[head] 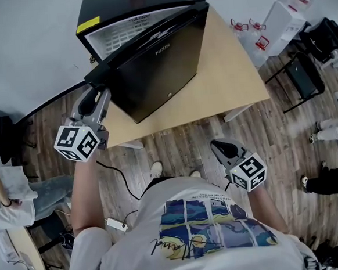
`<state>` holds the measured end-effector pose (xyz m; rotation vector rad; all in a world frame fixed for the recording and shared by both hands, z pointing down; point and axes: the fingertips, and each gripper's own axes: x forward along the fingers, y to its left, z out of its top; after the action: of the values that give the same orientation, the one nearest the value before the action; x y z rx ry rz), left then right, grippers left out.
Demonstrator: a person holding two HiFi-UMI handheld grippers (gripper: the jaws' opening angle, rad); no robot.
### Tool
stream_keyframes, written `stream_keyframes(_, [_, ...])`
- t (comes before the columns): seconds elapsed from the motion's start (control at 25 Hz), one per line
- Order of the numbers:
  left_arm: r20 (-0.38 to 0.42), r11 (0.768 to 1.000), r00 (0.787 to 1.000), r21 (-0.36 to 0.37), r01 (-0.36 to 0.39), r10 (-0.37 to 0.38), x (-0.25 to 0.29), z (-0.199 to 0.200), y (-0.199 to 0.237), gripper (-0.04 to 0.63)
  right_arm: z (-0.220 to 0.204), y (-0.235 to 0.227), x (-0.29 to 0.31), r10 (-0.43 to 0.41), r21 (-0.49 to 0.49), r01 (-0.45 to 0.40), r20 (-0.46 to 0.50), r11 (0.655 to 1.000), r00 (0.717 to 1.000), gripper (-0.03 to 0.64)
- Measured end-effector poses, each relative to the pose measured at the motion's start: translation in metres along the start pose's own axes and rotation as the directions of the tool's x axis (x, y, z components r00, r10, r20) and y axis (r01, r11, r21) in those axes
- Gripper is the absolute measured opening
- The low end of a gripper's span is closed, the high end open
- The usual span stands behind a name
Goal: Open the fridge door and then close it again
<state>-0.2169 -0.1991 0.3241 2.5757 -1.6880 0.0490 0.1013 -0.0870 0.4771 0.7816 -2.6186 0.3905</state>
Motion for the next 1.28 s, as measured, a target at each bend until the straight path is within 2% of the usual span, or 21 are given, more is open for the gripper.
stream_keyframes(0.52, [0.002,0.996,0.996,-0.001,-0.093,0.093,-0.02,-0.004,-0.055,0.146,-0.022,-0.018,-0.036,0.039,-0.02,-0.039,-0.012,0.999,0.999,0.02])
stream_keyframes(1.28, [-0.01,0.993,0.993,-0.008,-0.119,0.119,-0.03,-0.007,-0.133,0.135,-0.04,-0.02,-0.069,0.045,-0.027,-0.045,-0.01,0.999,0.999,0.02])
